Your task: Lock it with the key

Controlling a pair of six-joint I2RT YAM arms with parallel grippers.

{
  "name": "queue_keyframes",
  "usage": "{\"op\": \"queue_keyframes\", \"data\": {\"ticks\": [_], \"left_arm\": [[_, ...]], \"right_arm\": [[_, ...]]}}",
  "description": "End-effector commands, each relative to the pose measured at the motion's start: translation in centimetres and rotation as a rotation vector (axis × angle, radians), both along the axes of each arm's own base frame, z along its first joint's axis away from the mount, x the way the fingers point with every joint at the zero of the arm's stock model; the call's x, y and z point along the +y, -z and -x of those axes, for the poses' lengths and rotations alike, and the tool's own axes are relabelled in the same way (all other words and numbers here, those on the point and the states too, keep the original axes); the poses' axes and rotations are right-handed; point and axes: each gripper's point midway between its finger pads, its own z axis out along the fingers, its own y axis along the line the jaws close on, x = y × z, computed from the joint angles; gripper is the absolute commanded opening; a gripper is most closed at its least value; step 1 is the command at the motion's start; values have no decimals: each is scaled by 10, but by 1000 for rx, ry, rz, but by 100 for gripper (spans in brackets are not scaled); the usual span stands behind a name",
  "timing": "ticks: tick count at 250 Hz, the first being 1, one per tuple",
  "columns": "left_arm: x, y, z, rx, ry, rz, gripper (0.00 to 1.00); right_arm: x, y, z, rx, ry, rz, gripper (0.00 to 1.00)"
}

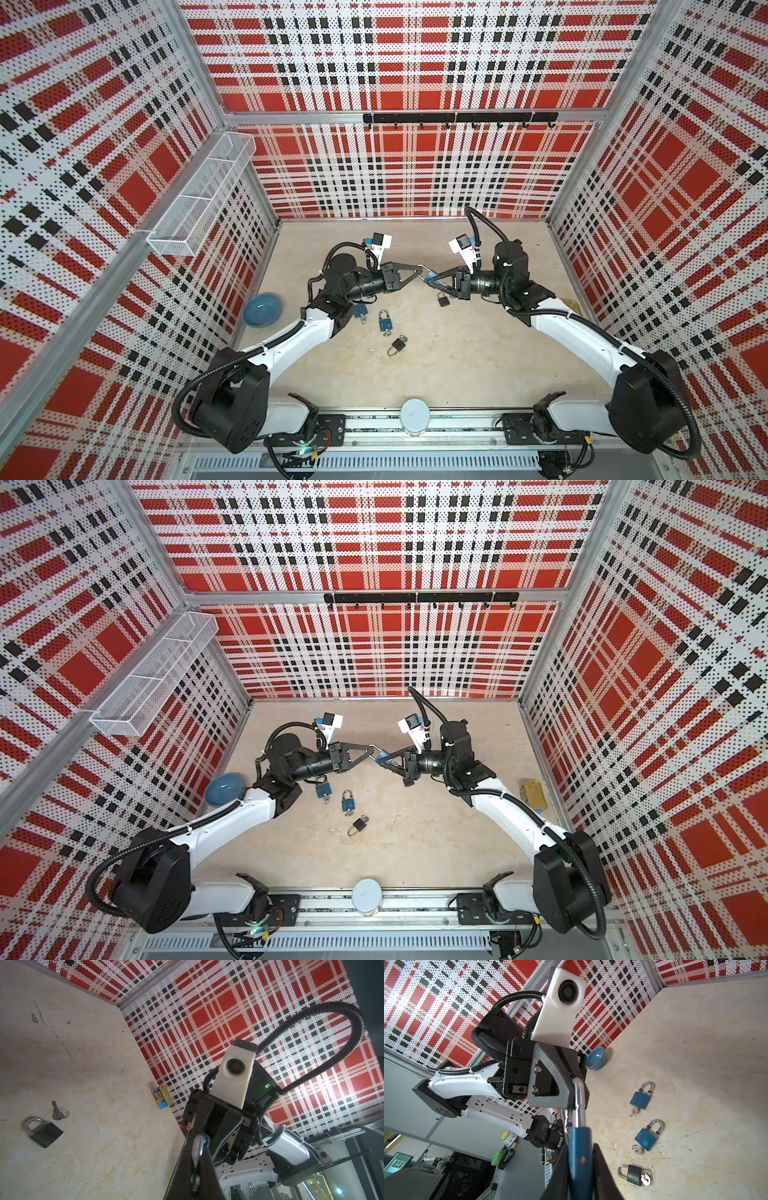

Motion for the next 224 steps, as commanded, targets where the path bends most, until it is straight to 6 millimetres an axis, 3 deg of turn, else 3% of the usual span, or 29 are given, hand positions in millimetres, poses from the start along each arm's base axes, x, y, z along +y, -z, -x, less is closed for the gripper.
{"op": "queue_keyframes", "data": {"ticks": [1,78,140,177,192,224], "left_arm": [[3,8,-5,-10,-17,-20,0],[3,18,-4,-21,-26,-42,0],[-7,29,4,-37,-20,-68,0],[-9,26,7,-55,-10,-66,0],[-10,20,10,-69,10,-59,14],[-7,10,11,-88,13,-46,23]], "right_arm": [[1,-43,20,-99,-78,-81,0],[0,-45,24,-94,-89,-67,0],[0,-36,26,-99,-82,1,0],[-1,-31,29,-103,-80,46,0],[-2,-30,31,-103,-81,67,0],[-4,-28,33,-103,-82,85,0]]}}
